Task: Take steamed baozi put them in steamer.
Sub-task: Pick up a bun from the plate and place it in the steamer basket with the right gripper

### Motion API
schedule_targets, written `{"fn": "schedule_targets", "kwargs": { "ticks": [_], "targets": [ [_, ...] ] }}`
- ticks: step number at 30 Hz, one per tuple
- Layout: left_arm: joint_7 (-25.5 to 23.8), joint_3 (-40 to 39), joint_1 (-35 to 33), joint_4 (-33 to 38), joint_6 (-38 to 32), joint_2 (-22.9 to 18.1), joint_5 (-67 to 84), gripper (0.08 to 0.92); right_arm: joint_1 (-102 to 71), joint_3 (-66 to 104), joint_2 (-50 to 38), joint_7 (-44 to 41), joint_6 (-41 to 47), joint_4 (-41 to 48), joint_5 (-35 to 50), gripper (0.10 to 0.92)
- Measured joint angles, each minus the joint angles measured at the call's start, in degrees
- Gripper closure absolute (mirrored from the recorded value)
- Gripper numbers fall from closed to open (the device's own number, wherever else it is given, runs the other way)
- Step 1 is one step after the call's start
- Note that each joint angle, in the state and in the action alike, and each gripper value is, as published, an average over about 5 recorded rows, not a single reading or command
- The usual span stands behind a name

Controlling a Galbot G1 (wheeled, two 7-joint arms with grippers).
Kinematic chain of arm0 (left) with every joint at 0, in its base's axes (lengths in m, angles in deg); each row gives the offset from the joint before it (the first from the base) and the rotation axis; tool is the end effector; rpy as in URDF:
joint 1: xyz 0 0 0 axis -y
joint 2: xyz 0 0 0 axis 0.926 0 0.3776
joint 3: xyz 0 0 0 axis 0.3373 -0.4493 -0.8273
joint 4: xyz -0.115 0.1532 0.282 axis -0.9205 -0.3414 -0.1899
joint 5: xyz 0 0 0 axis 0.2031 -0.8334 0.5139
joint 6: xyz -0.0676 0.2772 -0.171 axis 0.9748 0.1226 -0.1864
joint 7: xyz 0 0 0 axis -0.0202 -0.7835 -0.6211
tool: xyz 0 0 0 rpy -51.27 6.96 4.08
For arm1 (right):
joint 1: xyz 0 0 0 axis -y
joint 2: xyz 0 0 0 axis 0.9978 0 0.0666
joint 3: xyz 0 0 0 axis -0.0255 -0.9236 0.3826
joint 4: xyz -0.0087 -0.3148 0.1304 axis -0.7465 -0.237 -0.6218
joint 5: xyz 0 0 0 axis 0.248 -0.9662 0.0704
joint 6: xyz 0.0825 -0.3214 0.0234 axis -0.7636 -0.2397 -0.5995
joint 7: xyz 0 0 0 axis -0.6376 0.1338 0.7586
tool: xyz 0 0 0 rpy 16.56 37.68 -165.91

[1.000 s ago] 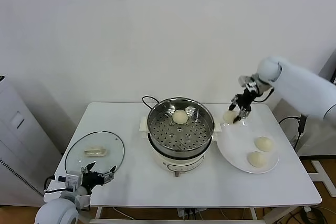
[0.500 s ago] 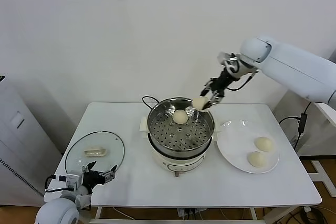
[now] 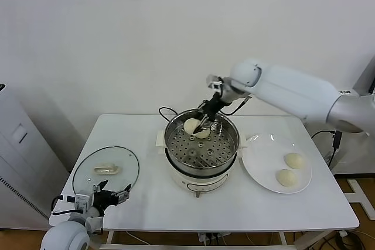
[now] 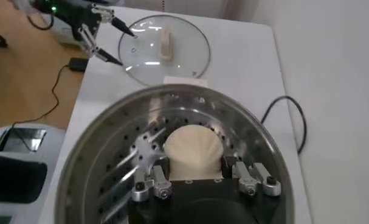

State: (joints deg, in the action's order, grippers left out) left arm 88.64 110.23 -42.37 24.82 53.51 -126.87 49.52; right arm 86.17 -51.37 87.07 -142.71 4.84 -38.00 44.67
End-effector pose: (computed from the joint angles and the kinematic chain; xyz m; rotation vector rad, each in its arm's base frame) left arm 0.2198 0.0813 -0.2836 -0.1967 -2.5479 -0.0983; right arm 0.5714 0.0447 -0.0673 1.5896 -1.6466 1.0631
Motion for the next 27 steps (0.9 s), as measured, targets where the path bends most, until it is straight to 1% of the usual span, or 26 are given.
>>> {"fn": "schedule_targets", "kwargs": {
  "ticks": [14, 17, 20, 25, 27],
  "targets": [
    [-0.08, 0.31, -0.07, -0.45, -0.51, -0.06, 0.07, 0.177, -6.15, 2.09, 3.54, 4.43, 3.47, 2.03, -3.76, 0.499],
    [-0.08, 0.30, -0.03, -0.53, -0.51, -0.10, 0.07, 0.177, -7.02, 2.42, 3.80, 5.19, 3.79, 1.89, -3.93, 0.484],
    [-0.08, 0.30, -0.04, -0.63, -0.53, -0.15, 0.07, 0.177, -7.42, 2.89, 3.82, 5.63, 4.09, 1.72, -4.17, 0.422],
    [-0.11, 0.31, -0.14, -0.64, -0.56, -0.22, 0.08, 0.177, -6.97, 3.62, 2.82, 5.16, 4.05, 0.81, -4.90, 0.277],
    [-0.11, 0.37, -0.14, -0.62, -0.57, -0.27, 0.08, 0.177, -6.11, 3.93, 1.86, 4.42, 3.76, 0.22, -5.38, 0.237]
  ]
}}
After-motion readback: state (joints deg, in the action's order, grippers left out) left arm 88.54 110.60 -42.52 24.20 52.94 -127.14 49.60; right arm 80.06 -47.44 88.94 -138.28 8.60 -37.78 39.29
